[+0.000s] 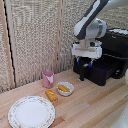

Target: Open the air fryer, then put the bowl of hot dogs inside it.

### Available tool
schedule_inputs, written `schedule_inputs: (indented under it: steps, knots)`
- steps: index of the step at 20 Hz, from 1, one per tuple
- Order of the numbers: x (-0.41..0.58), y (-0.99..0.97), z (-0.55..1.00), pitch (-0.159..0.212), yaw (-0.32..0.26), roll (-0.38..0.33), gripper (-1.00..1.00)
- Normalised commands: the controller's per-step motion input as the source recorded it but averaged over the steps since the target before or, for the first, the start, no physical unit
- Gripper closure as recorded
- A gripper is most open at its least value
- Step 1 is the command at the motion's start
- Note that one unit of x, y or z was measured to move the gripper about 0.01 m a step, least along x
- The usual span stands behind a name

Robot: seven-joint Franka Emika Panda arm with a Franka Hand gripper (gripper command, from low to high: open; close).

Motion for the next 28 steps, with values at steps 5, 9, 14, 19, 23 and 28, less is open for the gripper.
schedule_inputs:
  steps: [5,9,14,19,23,28]
  knots:
    - [-0.151,0.45,0.08,-0.066,0.139,0.071,-1.00]
    - [-0.183,0.38,0.00,-0.080,0.171,0.048,-1.00]
    - [-0.217,0.29,-0.03,-0.099,0.199,0.078,-1.00]
    - [-0.182,0.30,-0.14,-0.024,0.199,0.091,-1.00]
    - [-0.280,0.28,-0.33,-0.007,0.198,0.066,-1.00]
    - [-0.306,0.18,-0.43,-0.052,0.216,0.076,-1.00]
